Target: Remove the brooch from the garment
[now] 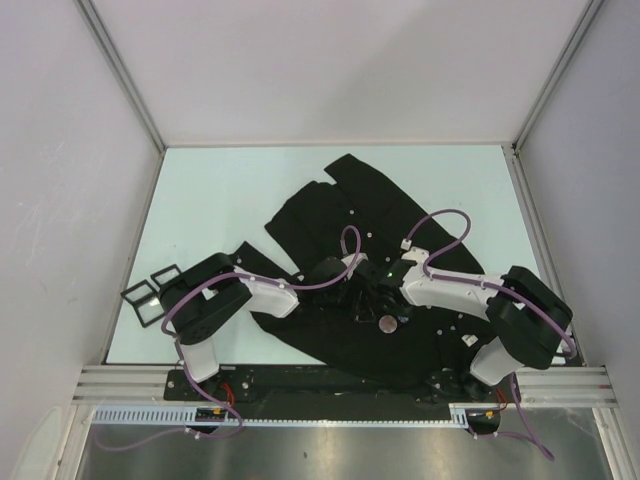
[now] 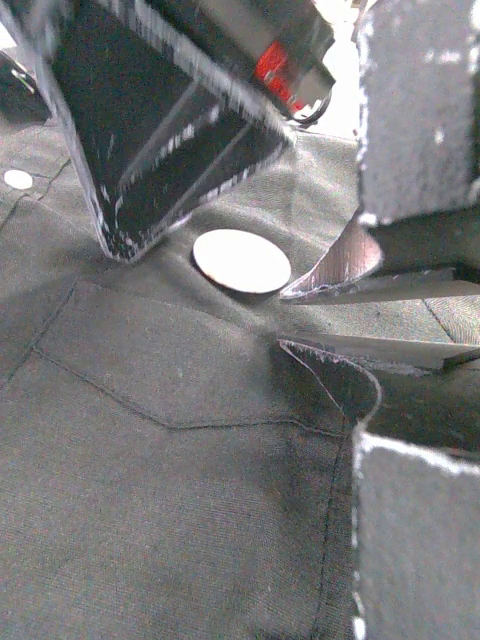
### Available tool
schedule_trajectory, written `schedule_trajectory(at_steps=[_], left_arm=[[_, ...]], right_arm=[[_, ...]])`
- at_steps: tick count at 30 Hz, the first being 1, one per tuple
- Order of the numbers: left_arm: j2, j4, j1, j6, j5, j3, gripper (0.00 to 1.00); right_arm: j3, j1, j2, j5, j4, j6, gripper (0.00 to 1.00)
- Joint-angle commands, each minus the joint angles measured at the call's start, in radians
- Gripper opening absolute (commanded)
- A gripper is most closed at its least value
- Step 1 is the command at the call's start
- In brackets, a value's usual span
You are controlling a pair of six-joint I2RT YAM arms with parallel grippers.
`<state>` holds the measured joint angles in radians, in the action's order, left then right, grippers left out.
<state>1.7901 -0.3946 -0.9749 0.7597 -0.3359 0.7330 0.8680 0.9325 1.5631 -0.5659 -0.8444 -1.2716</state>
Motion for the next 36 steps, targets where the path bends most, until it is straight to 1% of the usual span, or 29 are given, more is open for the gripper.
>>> schedule_trajectory(at_steps=[1, 5, 7, 10, 13, 17, 18, 20, 21, 23, 24, 26, 27, 30, 33, 36], left_arm=[[-0.032, -0.015, 0.001, -0.010, -0.008, 0.014, 0.22], [-0.029, -0.023, 0.002, -0.004, -0.038, 0.028, 0.22], [-0.028, -0.029, 0.002, 0.001, -0.061, 0.040, 0.22], [-0.020, -0.030, 0.002, 0.003, -0.081, 0.063, 0.22], [-0.009, -0.038, 0.002, 0.007, -0.112, 0.085, 0.22], [0.009, -0.053, 0.002, 0.020, -0.147, 0.111, 0.23], [0.009, -0.049, 0.002, 0.021, -0.143, 0.112, 0.23], [0.006, -0.043, 0.002, 0.018, -0.130, 0.111, 0.23], [0.003, -0.038, 0.005, 0.017, -0.121, 0.106, 0.23], [-0.012, -0.033, 0.010, 0.012, -0.106, 0.095, 0.24], [-0.017, -0.032, 0.013, 0.010, -0.091, 0.082, 0.26], [-0.034, -0.036, 0.018, 0.010, -0.075, 0.054, 0.29], [-0.038, -0.036, 0.019, 0.010, -0.071, 0.046, 0.29], [-0.047, -0.038, 0.021, 0.007, -0.060, 0.025, 0.31], [-0.047, -0.053, 0.022, 0.012, -0.057, 0.003, 0.31], [-0.046, -0.064, 0.022, 0.015, -0.061, -0.009, 0.31]], right_arm=[[0.022, 0.012, -0.057, -0.061, -0.016, -0.058, 0.17], [-0.006, 0.019, -0.097, -0.077, -0.013, -0.081, 0.13], [-0.038, 0.017, -0.135, -0.077, 0.010, -0.083, 0.07], [-0.092, 0.012, -0.201, -0.075, 0.034, -0.077, 0.03], [-0.135, -0.001, -0.276, -0.065, 0.083, -0.049, 0.00], [-0.193, -0.020, -0.331, -0.038, 0.131, 0.017, 0.01], [-0.193, -0.020, -0.336, -0.040, 0.133, 0.037, 0.08], [-0.193, -0.021, -0.333, -0.028, 0.159, 0.115, 0.20], [-0.193, -0.021, -0.334, 0.000, 0.163, 0.129, 0.28], [-0.193, -0.020, -0.331, 0.017, 0.188, 0.162, 0.36], [-0.193, -0.020, -0.328, 0.033, 0.191, 0.167, 0.44], [-0.193, -0.018, -0.322, 0.046, 0.205, 0.184, 0.49], [-0.192, -0.020, -0.319, 0.047, 0.205, 0.184, 0.53], [-0.189, -0.021, -0.281, 0.055, 0.217, 0.195, 0.62], [-0.182, -0.024, -0.223, 0.075, 0.223, 0.180, 0.62], [-0.161, -0.024, -0.183, 0.066, 0.188, 0.157, 0.60]])
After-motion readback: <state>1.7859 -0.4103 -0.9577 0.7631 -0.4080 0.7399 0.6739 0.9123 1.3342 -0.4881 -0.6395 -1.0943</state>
